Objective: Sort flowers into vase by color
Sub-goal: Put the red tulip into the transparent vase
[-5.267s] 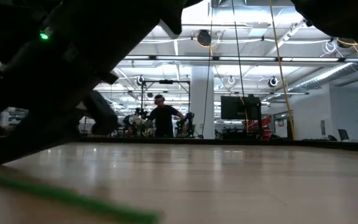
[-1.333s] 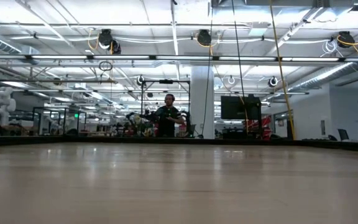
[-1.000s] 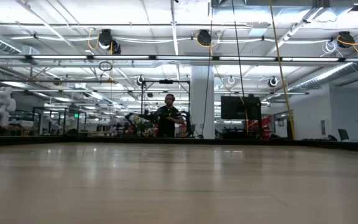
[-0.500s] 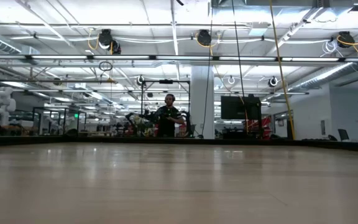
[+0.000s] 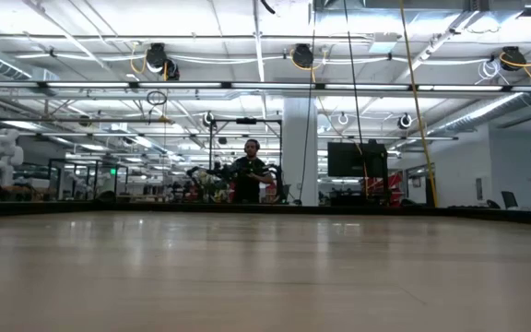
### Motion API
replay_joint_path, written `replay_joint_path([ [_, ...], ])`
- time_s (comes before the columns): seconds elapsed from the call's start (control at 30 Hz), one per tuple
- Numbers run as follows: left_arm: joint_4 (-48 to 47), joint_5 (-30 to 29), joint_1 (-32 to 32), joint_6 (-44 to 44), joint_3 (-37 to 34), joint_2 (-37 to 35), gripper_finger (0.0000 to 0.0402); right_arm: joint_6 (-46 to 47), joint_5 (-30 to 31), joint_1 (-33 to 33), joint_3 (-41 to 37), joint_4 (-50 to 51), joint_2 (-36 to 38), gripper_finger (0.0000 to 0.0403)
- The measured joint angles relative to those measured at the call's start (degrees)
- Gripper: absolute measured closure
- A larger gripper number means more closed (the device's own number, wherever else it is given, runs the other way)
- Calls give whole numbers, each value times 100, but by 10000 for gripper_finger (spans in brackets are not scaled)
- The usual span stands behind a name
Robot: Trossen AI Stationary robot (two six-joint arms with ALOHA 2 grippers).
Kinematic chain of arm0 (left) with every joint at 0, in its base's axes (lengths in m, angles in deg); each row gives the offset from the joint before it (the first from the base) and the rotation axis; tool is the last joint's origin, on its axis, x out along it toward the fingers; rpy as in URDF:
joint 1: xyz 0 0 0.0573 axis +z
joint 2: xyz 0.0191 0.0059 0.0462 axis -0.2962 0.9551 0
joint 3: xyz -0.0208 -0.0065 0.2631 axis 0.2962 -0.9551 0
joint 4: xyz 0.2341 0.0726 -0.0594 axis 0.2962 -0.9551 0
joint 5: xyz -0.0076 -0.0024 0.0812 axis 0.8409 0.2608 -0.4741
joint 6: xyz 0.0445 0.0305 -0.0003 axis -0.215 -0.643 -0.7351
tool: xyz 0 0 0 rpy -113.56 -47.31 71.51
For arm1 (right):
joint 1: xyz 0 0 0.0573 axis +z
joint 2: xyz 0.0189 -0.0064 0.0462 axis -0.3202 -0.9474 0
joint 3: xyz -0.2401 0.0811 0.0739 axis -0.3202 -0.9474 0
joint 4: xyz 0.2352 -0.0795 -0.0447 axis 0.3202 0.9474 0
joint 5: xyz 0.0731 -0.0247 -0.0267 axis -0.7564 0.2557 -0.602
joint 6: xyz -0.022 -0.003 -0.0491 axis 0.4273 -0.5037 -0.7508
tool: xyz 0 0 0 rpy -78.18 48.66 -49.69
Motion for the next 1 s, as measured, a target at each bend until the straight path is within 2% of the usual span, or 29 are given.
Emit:
replay_joint_path([
  [0.17,1,0,0,34,0,0,261,-22,-2,4,0,6,0,401],
  [0.27,-7,3,0,44,-4,0,296,-20,12,2,0,94,5,401],
  [0.4,-22,9,0,50,-7,0,379,0,46,-3,0,214,7,401],
  [0.57,-51,194,4,-9,-9,1,386,395,112,7,5,355,19,394],
  [0.67,-139,238,4,24,-13,9,389,470,92,6,9,657,50,369],
  [0.83,-318,197,29,-148,-4,-51,391,457,111,-65,2,1259,122,300],
  [1.0,-406,170,186,-321,-7,-317,392,617,137,-205,0,2693,548,226],
])
